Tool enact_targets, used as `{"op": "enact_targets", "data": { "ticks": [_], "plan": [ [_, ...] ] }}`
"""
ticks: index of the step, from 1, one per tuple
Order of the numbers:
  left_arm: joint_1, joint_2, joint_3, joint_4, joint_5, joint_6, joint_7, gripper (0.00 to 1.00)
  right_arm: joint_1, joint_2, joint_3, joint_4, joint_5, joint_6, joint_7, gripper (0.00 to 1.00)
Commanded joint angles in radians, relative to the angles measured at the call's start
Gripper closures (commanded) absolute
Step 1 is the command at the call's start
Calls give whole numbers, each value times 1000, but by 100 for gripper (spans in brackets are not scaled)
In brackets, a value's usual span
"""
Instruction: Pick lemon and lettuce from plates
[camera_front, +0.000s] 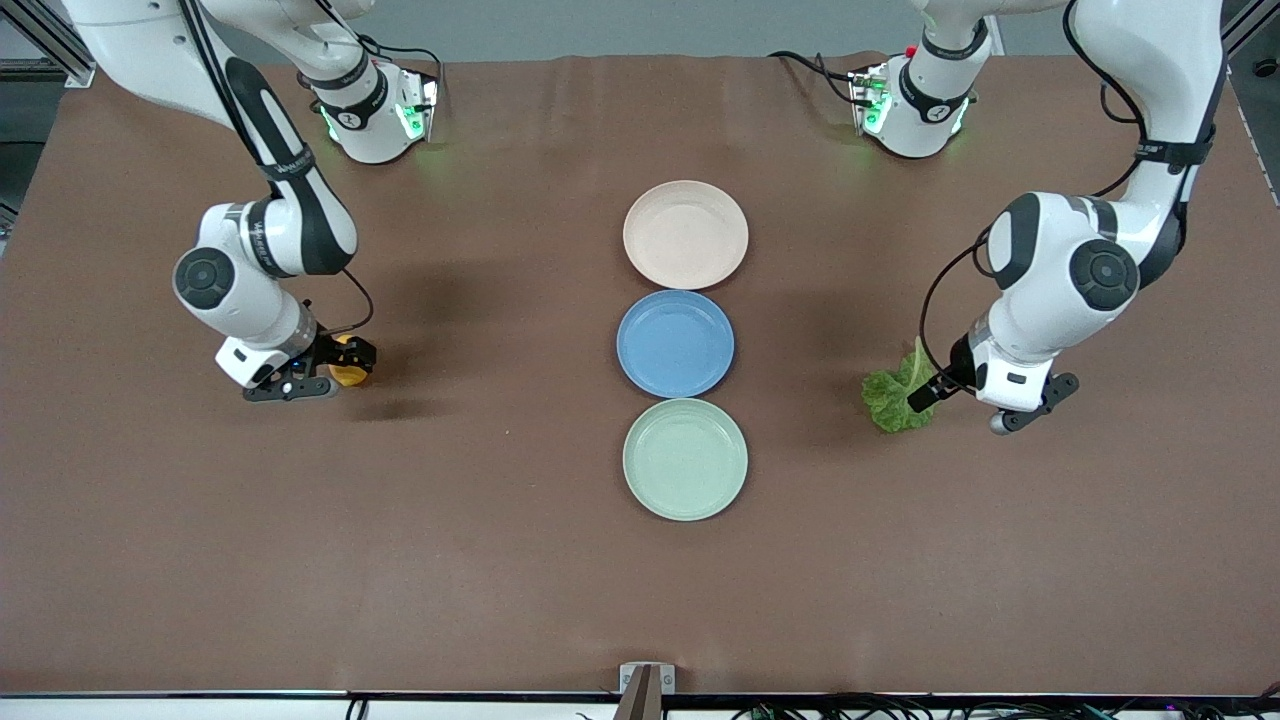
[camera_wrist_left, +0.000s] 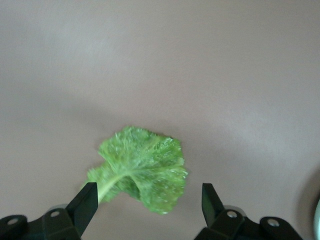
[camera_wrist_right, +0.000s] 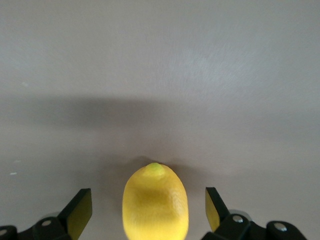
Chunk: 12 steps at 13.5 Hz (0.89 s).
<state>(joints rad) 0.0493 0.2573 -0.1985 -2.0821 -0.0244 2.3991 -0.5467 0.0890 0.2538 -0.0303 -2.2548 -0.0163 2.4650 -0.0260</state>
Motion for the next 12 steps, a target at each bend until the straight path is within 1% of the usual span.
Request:
{"op": "enact_targets", "data": {
  "ticks": [1,3,4,6,7,8,10,12],
  "plan": [
    [32,-23,-9,28,0,-34,213,8,-18,-22,9,174,21,-243,-26,0],
    [43,-44,-9,30,0,-37,251,8,-25,-22,7,298,21,-407,-28,0],
    [43,-56,-4,31,0,-64,269,8,-29,-22,7,355,19,-487,-29,0],
    [53,-79,2,66,0,-168,329,7,-37,-22,6,464,10,-631,-29,0],
    [82,-99,-2,89,0,-237,347,4,-46,-22,6,515,7,-693,-29,0],
    [95,-125,-7,94,0,-277,369,4,-54,-21,4,578,4,-757,-29,0],
    [98,-211,1,96,-2,-328,389,1,-77,-21,6,677,3,-852,-29,0],
    [122,-269,1,129,-6,-432,396,0,-87,-21,4,733,-4,-899,-31,0]
  ]
}}
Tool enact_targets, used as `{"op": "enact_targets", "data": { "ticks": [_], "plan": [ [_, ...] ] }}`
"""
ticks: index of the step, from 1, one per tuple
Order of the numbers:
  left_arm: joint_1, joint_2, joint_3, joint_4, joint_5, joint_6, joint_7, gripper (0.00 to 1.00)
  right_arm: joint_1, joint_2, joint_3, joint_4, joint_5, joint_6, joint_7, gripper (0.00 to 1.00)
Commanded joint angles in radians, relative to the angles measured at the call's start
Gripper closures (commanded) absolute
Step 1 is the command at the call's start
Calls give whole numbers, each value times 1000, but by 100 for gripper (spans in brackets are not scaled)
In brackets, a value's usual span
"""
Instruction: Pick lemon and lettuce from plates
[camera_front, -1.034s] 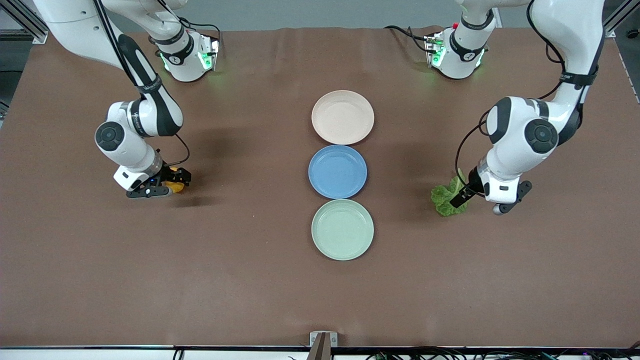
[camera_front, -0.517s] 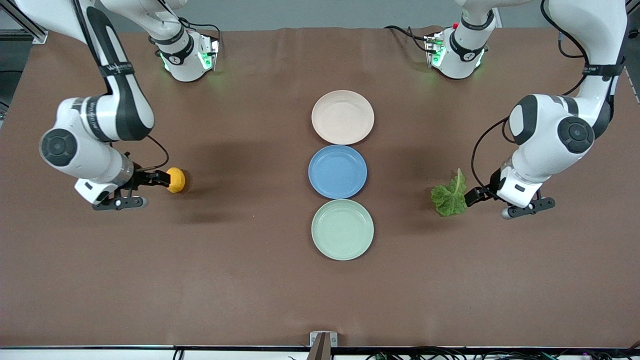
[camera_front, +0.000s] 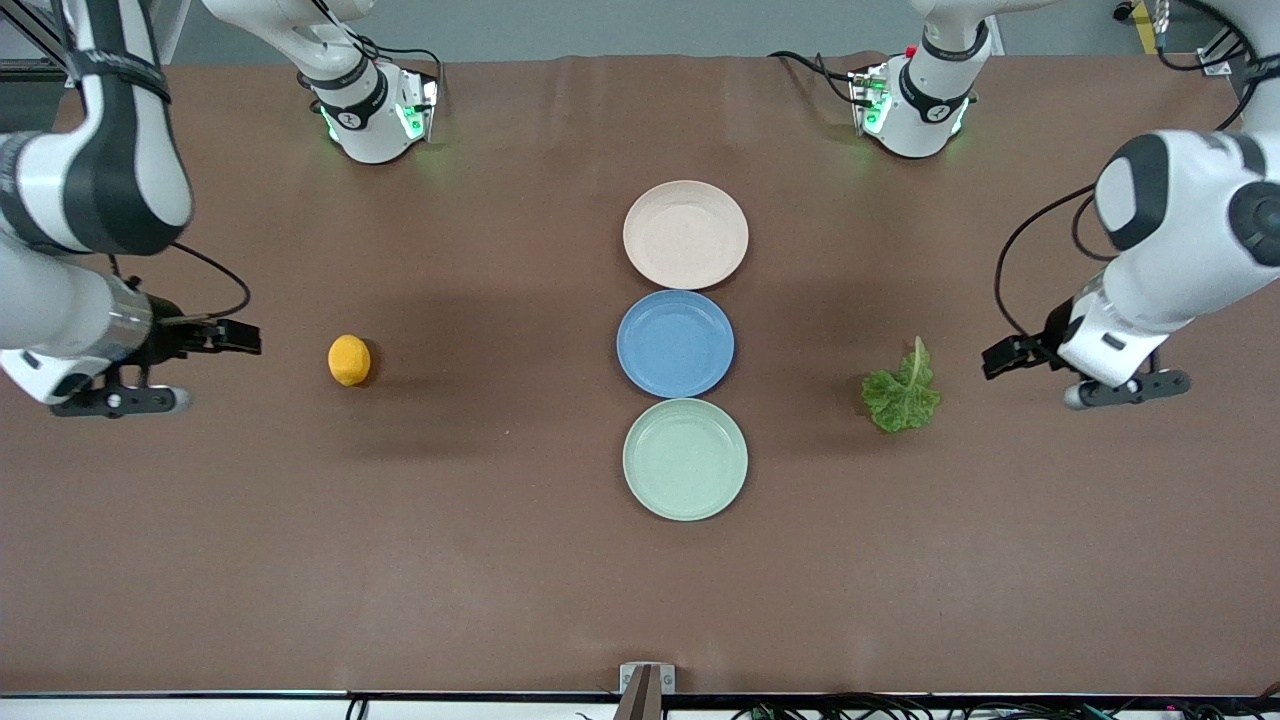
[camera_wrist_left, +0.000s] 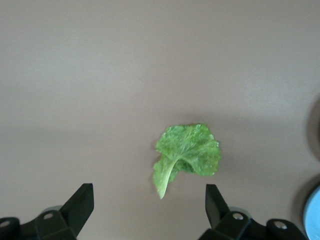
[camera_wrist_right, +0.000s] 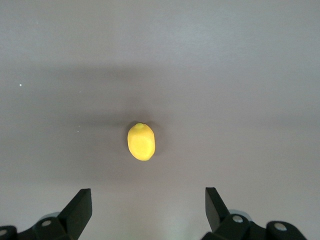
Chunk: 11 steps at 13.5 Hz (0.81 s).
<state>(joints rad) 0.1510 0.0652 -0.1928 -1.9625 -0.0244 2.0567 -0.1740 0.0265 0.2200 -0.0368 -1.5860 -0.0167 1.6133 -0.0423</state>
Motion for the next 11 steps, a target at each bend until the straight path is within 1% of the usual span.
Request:
{"op": "enact_targets", "data": {
  "ticks": [1,3,5,7,9,10,11],
  "plan": [
    [24,-94,-5,51,-8,-161,36,0,-34,13,11,84,-17,-52,-14,0],
    [42,-93,-5,144,-9,-286,65,0,-60,16,12,106,-22,-52,-13,0],
    [47,-94,-4,220,-9,-363,79,0,-63,21,11,151,-29,-55,-10,0],
    [64,-94,-4,272,-9,-432,105,0,-77,21,11,181,-31,-96,-11,0],
    [76,-97,-4,318,-9,-492,129,0,-108,24,15,187,10,-102,-5,0],
    [99,-97,-4,345,-9,-519,151,0,-105,21,15,185,27,-119,-5,0],
    [111,-97,-4,371,-11,-547,186,0,-100,18,15,182,23,-165,-2,0]
  ]
}}
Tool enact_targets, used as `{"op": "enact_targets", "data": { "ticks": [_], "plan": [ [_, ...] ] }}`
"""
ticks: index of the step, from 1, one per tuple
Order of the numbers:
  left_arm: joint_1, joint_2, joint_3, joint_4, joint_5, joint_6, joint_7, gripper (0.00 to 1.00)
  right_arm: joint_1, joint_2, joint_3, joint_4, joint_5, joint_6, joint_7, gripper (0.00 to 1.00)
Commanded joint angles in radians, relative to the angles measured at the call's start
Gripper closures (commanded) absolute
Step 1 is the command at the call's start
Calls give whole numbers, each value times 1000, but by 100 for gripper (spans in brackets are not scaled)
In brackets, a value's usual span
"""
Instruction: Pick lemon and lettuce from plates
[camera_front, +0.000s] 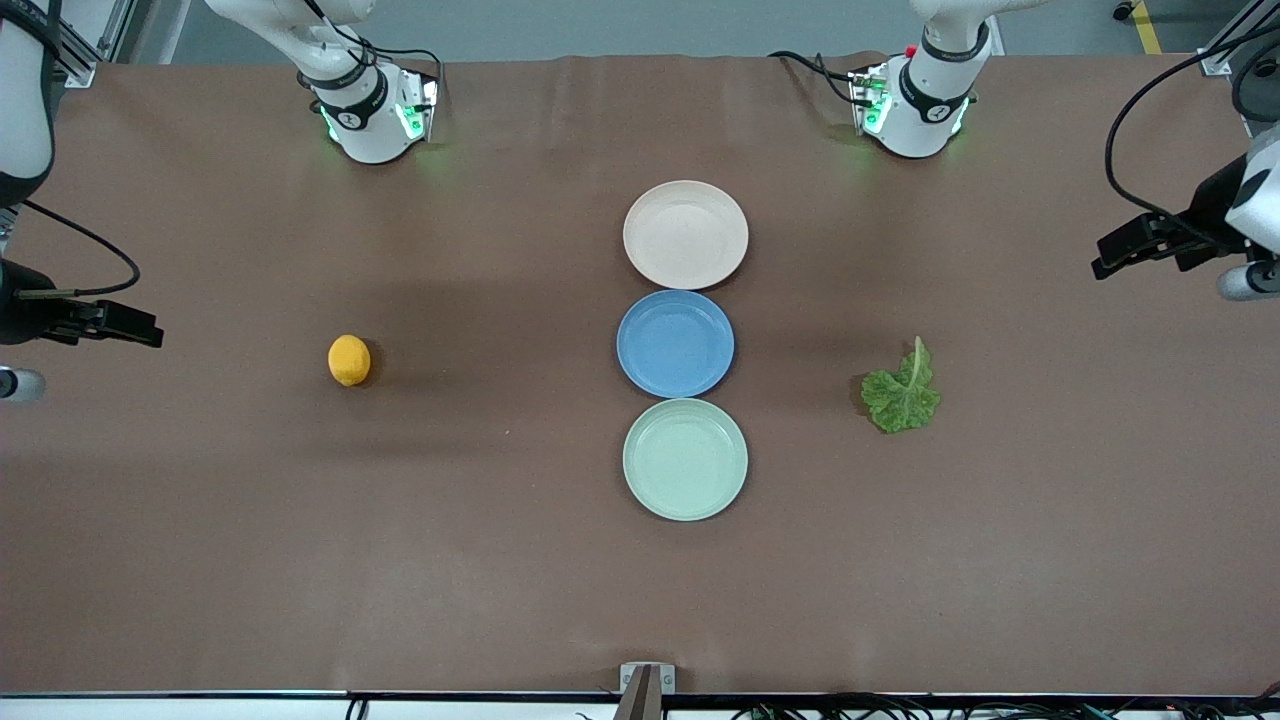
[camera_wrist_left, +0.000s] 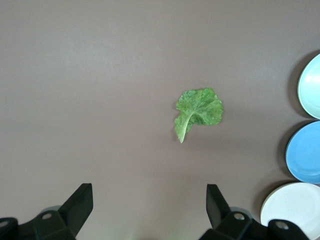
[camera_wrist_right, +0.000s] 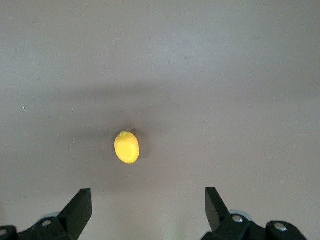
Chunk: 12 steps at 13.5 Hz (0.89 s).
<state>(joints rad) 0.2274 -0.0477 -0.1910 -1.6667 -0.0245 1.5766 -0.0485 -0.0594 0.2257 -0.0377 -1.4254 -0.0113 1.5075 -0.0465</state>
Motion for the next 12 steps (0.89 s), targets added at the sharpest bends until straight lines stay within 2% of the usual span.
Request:
{"op": "enact_targets", "data": {
  "ticks": [1,4,5,8,12],
  "plan": [
    [36,12,-4,87,-11,-96,78,0,-16,11,19,23,20,-69,-1,0],
    [6,-12,19,96,-6,-107,78,0,-7,-49,22,-16,24,-73,-4,0],
    [-22,-12,46,96,-3,-107,76,0,0,-84,21,-45,24,-66,-4,0],
    [-201,-12,224,96,-5,-107,75,0,10,-161,21,-113,24,-62,-1,0],
    [-258,-9,272,94,-6,-104,75,0,33,-235,10,-187,24,-43,0,0]
  ]
}}
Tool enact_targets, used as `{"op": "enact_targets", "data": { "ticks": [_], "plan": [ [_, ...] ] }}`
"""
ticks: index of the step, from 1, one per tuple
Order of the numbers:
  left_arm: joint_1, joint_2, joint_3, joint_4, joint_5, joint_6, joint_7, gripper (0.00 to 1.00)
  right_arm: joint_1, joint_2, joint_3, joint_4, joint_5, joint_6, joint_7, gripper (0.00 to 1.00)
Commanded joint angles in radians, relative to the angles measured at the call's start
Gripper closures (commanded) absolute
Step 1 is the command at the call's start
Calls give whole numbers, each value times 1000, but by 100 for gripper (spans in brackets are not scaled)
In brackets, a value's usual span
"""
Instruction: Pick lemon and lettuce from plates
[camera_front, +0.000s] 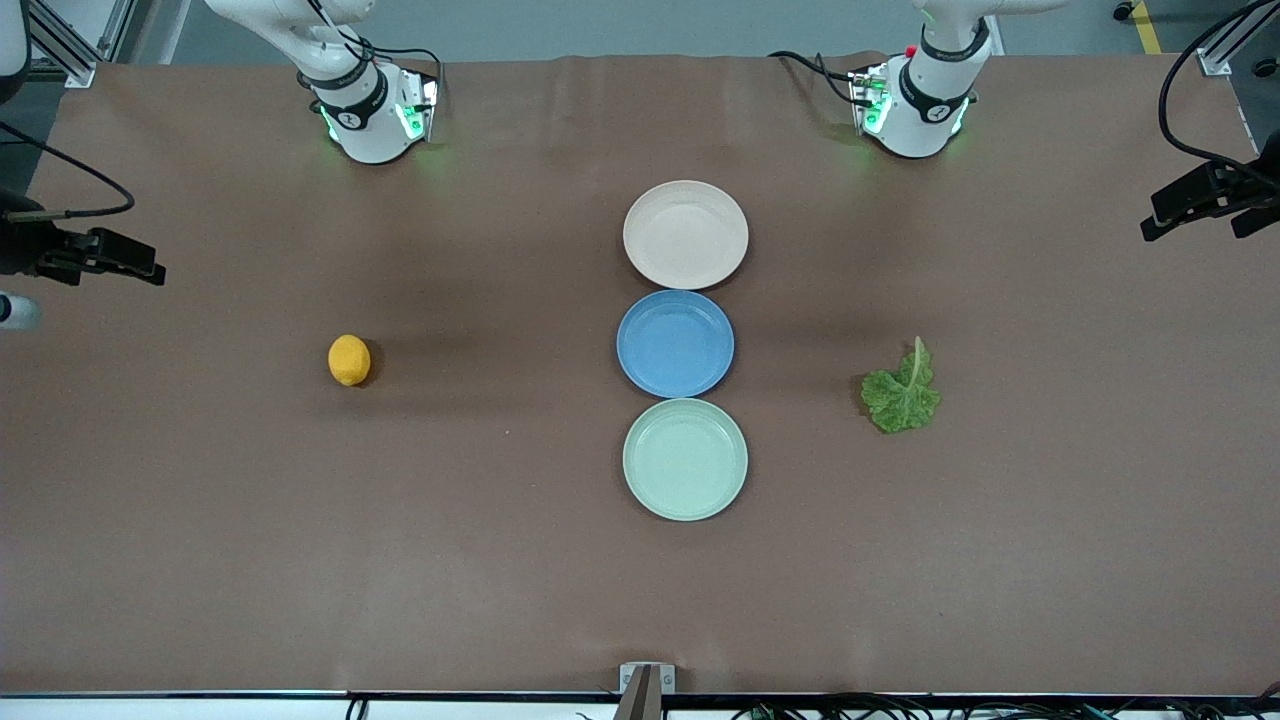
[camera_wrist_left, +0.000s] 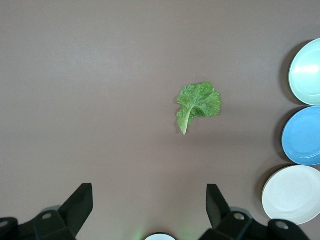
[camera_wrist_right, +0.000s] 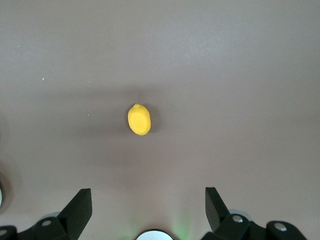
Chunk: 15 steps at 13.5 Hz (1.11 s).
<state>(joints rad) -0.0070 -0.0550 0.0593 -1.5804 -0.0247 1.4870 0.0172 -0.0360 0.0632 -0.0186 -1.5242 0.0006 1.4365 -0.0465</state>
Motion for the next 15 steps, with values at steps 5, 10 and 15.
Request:
{"op": "enact_targets", "data": {
  "ticks": [5,10,15],
  "plan": [
    [-15,0,22,8,-11,-13,9,0,37,-140,-32,-134,12,35,2,0],
    [-15,1,20,13,-3,-11,12,0,28,-168,-30,-136,12,35,0,0],
    [-19,4,16,13,3,7,13,0,31,-164,-27,-136,12,76,0,0]
  ]
}}
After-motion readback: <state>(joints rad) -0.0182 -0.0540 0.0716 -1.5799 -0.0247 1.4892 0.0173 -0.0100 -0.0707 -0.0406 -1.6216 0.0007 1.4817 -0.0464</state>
